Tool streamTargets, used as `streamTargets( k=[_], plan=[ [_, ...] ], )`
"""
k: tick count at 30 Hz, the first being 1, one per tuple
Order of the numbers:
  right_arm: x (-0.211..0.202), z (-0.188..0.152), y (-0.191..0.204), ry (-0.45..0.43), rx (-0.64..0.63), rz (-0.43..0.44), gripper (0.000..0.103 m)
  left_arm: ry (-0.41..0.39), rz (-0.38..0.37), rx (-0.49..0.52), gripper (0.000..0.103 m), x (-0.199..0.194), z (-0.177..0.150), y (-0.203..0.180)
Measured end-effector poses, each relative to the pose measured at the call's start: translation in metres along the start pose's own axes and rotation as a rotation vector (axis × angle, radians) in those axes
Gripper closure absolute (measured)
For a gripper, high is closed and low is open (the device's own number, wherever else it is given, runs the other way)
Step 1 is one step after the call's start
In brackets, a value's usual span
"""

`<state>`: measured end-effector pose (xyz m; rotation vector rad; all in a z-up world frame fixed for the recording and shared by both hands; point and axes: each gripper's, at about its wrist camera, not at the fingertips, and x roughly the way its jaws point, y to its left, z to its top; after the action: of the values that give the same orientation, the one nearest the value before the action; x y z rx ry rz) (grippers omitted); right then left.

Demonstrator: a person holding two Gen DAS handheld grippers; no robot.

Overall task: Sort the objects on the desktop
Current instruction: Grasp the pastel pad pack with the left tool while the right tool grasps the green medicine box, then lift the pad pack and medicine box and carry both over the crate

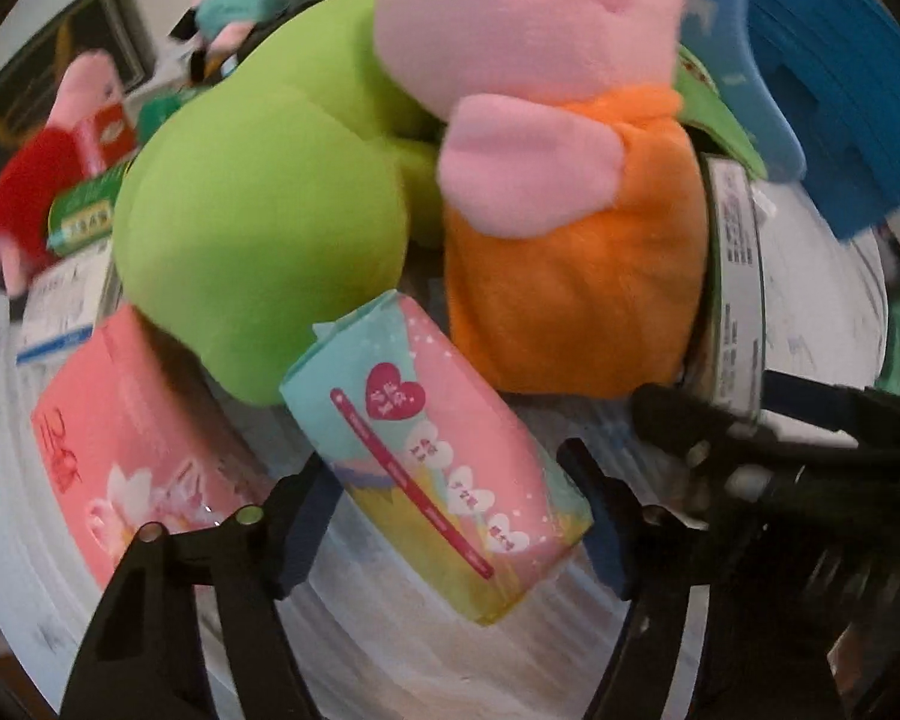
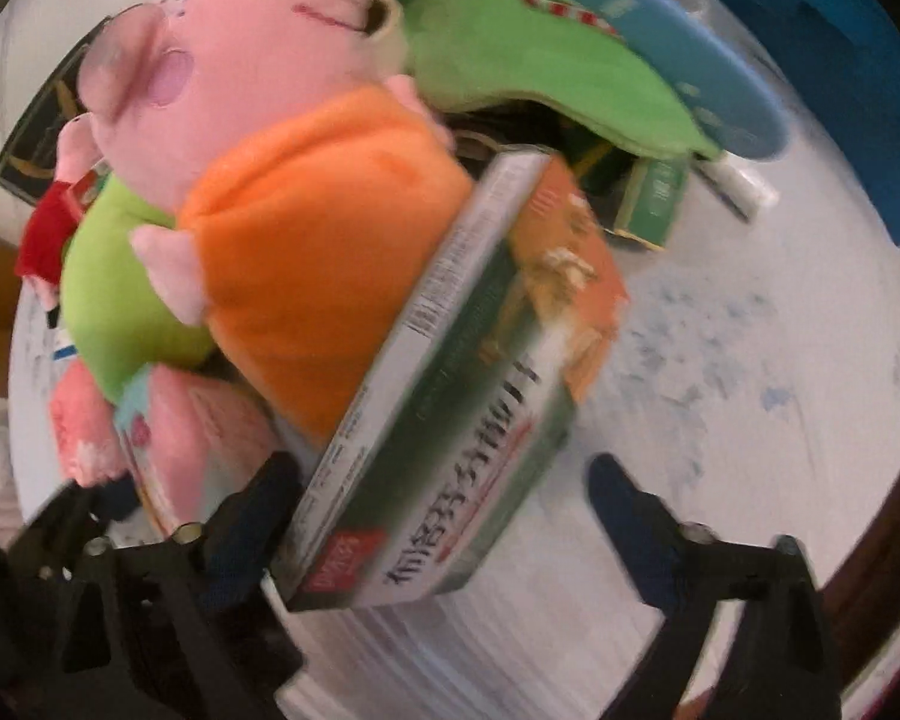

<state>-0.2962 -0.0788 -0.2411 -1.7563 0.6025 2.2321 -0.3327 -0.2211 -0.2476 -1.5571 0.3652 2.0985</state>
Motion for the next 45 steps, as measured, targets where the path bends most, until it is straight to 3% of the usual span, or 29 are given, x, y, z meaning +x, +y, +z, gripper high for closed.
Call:
streamTargets(
  k=[2,4,8,13,17,24,26,29,33,40,43,45],
  plan=[
    [-0.004,-0.004,-0.009,-0.004,0.029,-0.016,0.039,-0.004,-0.003,0.026,0.035,-0.002,-0.001,-0.001],
    [-0.01,-0.01,-0.014,-0.015,0.019,-0.059,0.051,-0.011,0.001,0.049,0.037,-0.004,-0.003,-0.004],
    [-0.014,-0.02,-0.027,-0.032,0.019,-0.106,0.061,-0.032,0.019,0.092,0.039,-0.007,-0.008,-0.012],
    [-0.012,-0.026,-0.044,-0.049,0.039,-0.101,0.062,-0.058,0.036,0.094,0.039,-0.004,-0.008,-0.016],
    [-0.013,-0.025,-0.045,-0.077,0.025,-0.068,0.062,-0.03,0.066,0.084,0.039,0.005,-0.008,-0.017],
    [-0.012,-0.034,-0.037,-0.103,0.004,0.006,0.062,-0.044,0.034,0.015,0.039,0.013,-0.013,-0.006],
    [-0.012,-0.038,-0.036,-0.116,0.002,0.001,0.075,-0.06,-0.001,-0.001,0.04,0.011,-0.016,-0.003],
    [-0.018,-0.046,-0.035,-0.129,0.005,0.0,0.083,-0.074,0.01,-0.001,0.051,0.006,-0.023,0.0],
    [-0.036,-0.058,-0.033,-0.169,0.002,0.006,0.084,-0.122,0.011,0.015,0.056,-0.01,-0.035,-0.001],
    [-0.086,-0.064,-0.035,-0.291,-0.028,-0.003,0.084,-0.283,-0.005,0.126,0.057,-0.069,-0.061,-0.034],
    [-0.101,-0.052,-0.04,-0.337,-0.032,-0.006,0.084,-0.346,-0.019,0.153,0.057,-0.104,-0.046,-0.052],
    [-0.113,-0.048,-0.033,-0.368,-0.031,-0.011,0.084,-0.367,-0.018,0.158,0.057,-0.105,-0.038,-0.066]
  ],
)
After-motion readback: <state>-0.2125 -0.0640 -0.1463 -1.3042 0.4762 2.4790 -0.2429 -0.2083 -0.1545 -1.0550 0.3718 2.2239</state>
